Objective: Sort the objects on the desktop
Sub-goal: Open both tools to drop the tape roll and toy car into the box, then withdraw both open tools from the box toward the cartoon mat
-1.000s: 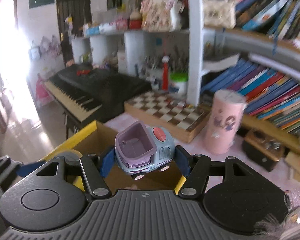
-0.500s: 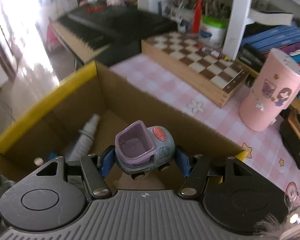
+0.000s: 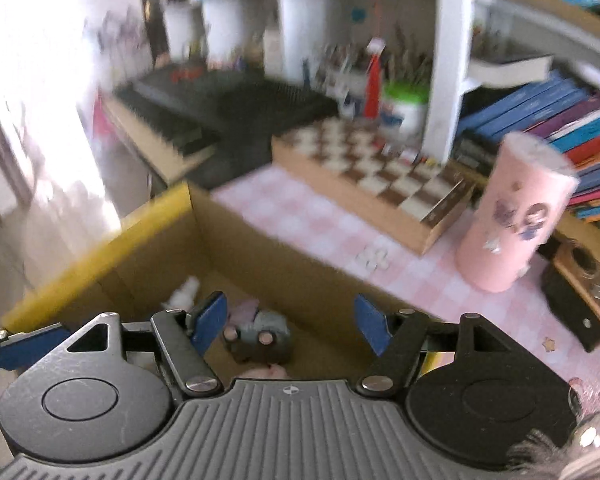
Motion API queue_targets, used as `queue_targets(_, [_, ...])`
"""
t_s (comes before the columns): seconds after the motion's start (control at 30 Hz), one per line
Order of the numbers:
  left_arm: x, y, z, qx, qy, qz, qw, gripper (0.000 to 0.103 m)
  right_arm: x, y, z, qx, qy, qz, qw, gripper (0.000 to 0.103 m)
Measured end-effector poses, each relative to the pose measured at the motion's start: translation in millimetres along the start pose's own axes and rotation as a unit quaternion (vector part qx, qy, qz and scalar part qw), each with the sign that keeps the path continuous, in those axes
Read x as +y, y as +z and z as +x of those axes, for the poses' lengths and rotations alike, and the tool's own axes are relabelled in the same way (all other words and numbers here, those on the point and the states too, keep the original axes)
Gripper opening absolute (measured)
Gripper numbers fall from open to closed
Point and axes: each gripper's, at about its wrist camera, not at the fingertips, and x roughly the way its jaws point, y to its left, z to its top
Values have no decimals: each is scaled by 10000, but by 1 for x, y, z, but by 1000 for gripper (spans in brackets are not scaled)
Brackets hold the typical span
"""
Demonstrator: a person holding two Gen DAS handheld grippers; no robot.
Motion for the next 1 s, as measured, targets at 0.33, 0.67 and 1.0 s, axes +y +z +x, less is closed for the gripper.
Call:
queue_targets(0.33, [20, 8, -56, -719, -77, -468, 9963, 96, -11, -39, -106, -1168, -640, 652, 9889, 69])
queue_targets(0.67, [34, -27, -100, -705, -254, -699, 9947, 97, 8, -112, -172, -1550, -1652, 910, 9697, 68])
queue_targets(1.0, [40, -78, -147, -499, -408, -521, 9966, 97, 67, -181, -196, -1057, -1758, 786, 9756, 68])
